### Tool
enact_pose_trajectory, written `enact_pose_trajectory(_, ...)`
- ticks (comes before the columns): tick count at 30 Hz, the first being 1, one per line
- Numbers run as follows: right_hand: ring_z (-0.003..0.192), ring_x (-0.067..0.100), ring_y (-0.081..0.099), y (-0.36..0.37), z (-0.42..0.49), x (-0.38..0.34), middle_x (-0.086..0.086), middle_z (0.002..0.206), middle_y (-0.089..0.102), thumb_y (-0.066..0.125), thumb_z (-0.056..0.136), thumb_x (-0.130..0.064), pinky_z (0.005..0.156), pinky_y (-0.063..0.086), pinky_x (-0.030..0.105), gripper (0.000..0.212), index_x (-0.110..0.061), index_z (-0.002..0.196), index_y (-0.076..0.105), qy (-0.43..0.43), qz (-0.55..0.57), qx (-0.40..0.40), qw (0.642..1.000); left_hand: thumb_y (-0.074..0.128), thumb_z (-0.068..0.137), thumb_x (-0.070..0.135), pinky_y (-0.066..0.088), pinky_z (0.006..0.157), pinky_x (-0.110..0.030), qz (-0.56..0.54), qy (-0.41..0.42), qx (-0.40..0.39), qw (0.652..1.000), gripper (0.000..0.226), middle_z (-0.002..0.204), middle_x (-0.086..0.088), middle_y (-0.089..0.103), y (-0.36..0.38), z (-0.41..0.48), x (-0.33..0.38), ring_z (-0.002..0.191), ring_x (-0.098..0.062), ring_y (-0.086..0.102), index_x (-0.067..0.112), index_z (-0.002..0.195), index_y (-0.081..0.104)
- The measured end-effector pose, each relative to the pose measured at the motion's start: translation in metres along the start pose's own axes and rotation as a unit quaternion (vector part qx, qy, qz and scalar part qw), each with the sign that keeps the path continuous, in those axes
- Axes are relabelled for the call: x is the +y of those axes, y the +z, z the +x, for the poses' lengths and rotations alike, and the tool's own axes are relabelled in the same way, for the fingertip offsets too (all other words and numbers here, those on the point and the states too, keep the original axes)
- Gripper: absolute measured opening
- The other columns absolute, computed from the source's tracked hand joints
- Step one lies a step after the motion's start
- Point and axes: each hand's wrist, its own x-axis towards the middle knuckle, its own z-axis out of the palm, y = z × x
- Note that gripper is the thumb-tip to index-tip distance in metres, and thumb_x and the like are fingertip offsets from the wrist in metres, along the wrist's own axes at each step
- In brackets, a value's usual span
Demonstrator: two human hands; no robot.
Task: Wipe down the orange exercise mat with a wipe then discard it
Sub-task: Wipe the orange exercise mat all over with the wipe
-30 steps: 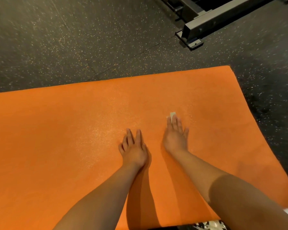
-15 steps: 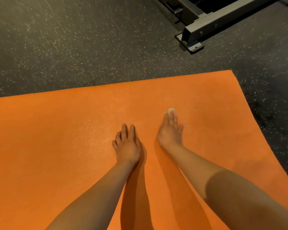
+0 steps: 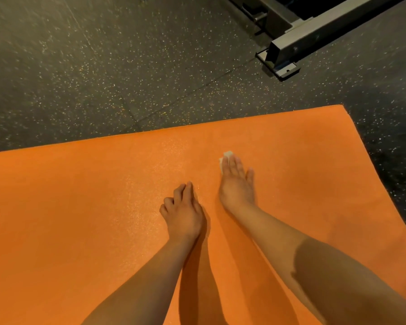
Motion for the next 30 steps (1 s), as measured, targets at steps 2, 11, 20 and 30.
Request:
enact_pose_trajectory(2,0.154,0.016,-0.018,0.008,-0.003,-0.025,0.001,0.169,-0.015,0.035,0.102,-0.018,0.123,-0.009,0.049,0.072,-0.024,0.163,-0.003,-0.072,0.016,-0.041,0.996,0.045,0.1,0.028,0.026,0.099,-0.044,-0.017,-0.002,0.006,1.0,0.046,0.147,0.003,0.043,-0.002,0.006,0.0,0.112,-0.027,0.039,0.03,0.146,0.043)
enact_pose_trajectory(11,0.155,0.015,-0.015,-0.001,0.01,0.024,-0.003,0.17,-0.013,0.038,0.096,-0.005,0.121,-0.011,0.049,0.081,-0.028,0.162,-0.003,-0.042,-0.015,0.024,0.999,0.031,0.106,0.036,0.013,0.114,-0.047,0.018,0.02,-0.034,0.999,0.051,0.168,0.007,0.007,-0.005,0.012,-0.005,0.139,-0.031,0.02,0.038,0.157,0.022)
enact_pose_trajectory(20,0.155,0.014,-0.013,0.009,0.021,-0.027,-0.002,0.17,-0.009,0.029,0.105,-0.025,0.122,-0.013,0.053,0.063,-0.023,0.163,0.005,-0.197,-0.025,-0.033,0.979,0.032,0.106,0.039,0.015,0.11,-0.046,-0.003,0.028,-0.021,0.999,0.052,0.167,0.006,0.01,-0.006,0.047,0.013,0.14,-0.026,0.015,0.039,0.157,0.023)
enact_pose_trajectory(30,0.155,0.02,-0.017,-0.007,0.064,-0.007,0.003,0.169,-0.016,0.035,0.096,-0.008,0.12,-0.016,0.053,0.077,-0.021,0.162,-0.003,-0.01,0.024,0.055,0.998,0.039,0.103,0.035,0.019,0.105,-0.046,0.011,0.005,0.011,1.0,0.052,0.164,0.003,0.021,-0.005,0.083,0.016,0.135,-0.03,0.025,0.037,0.155,0.029)
